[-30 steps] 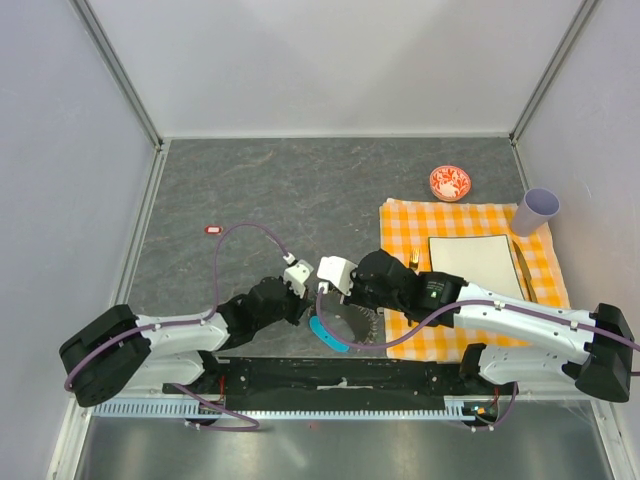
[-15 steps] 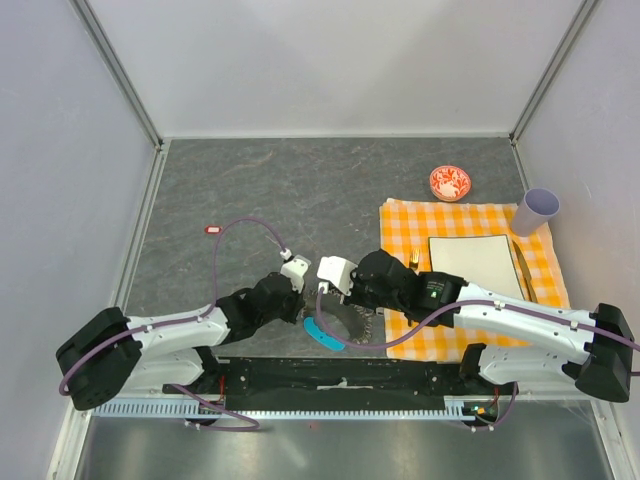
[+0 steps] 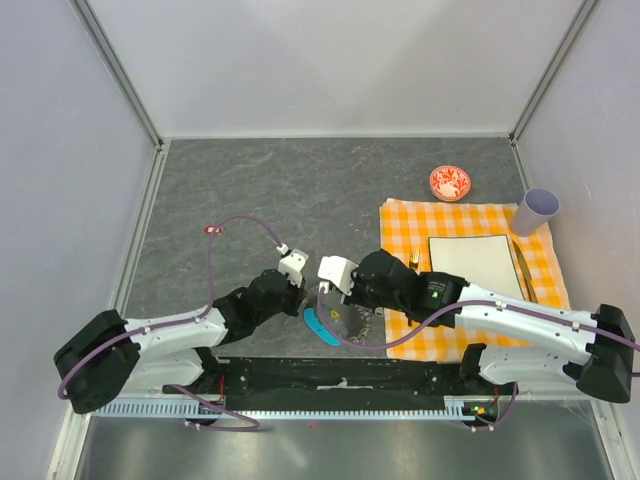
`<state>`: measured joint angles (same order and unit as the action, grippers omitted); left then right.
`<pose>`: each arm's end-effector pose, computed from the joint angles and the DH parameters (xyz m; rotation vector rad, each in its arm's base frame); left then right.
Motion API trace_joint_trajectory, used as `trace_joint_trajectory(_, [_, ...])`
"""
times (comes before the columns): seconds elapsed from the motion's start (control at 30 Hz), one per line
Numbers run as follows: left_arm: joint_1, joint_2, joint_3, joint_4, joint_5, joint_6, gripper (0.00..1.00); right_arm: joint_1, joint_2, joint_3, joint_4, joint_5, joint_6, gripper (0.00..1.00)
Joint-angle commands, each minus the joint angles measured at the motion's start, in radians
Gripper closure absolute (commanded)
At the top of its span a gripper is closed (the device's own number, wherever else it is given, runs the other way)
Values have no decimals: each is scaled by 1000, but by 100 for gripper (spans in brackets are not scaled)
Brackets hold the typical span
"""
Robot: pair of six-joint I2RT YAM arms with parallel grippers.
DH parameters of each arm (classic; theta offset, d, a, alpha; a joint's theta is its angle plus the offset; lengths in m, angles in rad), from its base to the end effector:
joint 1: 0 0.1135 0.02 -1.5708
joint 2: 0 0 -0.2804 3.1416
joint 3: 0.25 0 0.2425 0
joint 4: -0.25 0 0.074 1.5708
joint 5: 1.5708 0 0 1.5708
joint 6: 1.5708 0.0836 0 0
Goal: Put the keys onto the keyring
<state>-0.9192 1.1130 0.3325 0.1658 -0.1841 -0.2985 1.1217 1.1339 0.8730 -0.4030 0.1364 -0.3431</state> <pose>0.1534 -0.1759 0.1523 0.5752 2.1402 -0.4883 0.1263 0.2359 0.2683 -1.4424 1.7156 0.2728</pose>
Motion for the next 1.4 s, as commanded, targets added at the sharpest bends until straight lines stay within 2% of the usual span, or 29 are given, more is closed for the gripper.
trace_joint_trajectory(0.0, [20,39,-42,348,14,69,98,-2,-25,-8,38,19,13,100])
trace_joint_trajectory(0.07, [26,77,-82,411,14,50,98,-2,-25,-8,41,16,13,100])
trace_joint_trajectory(0.23, [34,148,-50,318,-18,42,98,-2,-19,-8,43,6,15,100])
trace_joint_trajectory(0.4, [34,116,-24,187,11,-16,98,-2,-22,-8,41,9,13,100])
trace_joint_trajectory(0.5, [36,53,-35,114,14,-51,86,-2,-20,-6,43,9,13,100])
trace_joint_trajectory(0.53, [36,32,-38,97,8,-53,78,0,-20,-6,41,9,13,100])
trace_joint_trajectory(0.7, [37,-62,-1,0,-38,-21,64,-2,-23,-5,43,3,13,100])
trace_joint_trajectory(1.0, [98,25,122,-89,20,44,58,-2,-28,-9,43,6,13,100])
trace_joint_trajectory(1.23, [229,74,85,21,276,47,59,0,-31,-9,41,8,15,100])
trace_joint_trajectory(1.37, [250,94,45,92,359,19,59,0,-29,-9,39,8,13,100])
